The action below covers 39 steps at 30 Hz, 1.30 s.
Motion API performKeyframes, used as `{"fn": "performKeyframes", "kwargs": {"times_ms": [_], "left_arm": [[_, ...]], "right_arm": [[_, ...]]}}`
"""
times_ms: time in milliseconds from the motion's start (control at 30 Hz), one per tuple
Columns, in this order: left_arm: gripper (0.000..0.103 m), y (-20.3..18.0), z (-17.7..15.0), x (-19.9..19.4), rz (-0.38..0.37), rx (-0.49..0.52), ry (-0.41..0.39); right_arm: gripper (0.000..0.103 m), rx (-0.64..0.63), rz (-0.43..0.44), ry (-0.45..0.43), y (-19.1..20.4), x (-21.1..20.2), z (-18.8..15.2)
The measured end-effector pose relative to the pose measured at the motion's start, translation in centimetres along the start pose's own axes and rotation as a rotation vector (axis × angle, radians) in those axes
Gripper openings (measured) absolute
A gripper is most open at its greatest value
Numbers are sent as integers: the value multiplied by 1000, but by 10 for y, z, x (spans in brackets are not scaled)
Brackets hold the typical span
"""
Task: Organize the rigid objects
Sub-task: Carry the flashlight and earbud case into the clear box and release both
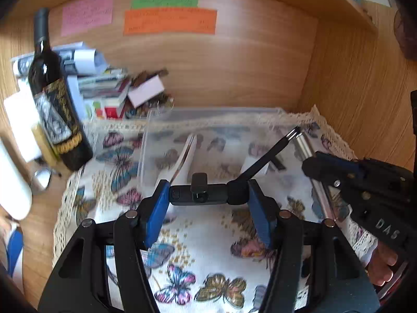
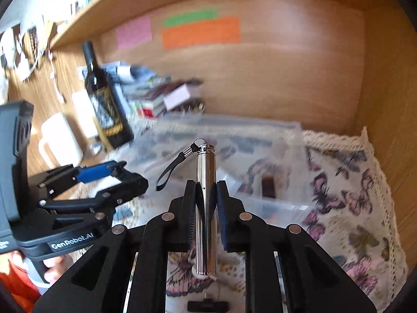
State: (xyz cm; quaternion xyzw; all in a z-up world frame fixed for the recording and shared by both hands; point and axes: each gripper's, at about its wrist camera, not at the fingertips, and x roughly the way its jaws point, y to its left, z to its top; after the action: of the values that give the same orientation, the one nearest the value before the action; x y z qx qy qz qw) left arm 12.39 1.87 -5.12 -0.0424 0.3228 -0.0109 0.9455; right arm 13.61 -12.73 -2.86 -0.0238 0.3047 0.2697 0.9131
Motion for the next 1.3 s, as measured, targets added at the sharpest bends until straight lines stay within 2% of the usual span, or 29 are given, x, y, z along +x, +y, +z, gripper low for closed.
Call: {"fn": "performKeyframes", "kwargs": {"times_ms": [233,400,667,967,1300], "left_arm": [[59,-8,29,1,-9,24,-52],[59,-9,43,18,-9,11,-40],[59,-8,43,66,5,7,59],[59,-7,35,98,13,2,124],[61,-1,32,107,4,-27,165]], "right_arm": [[14,7,-45,-57,-11,-2,21],[14,6,-63,-23,-18,21,27],[14,37,-73,67,-37,61,26],[14,49,-73,155,-42,93,15],[15,39,-86,150,-40,87,18]]}}
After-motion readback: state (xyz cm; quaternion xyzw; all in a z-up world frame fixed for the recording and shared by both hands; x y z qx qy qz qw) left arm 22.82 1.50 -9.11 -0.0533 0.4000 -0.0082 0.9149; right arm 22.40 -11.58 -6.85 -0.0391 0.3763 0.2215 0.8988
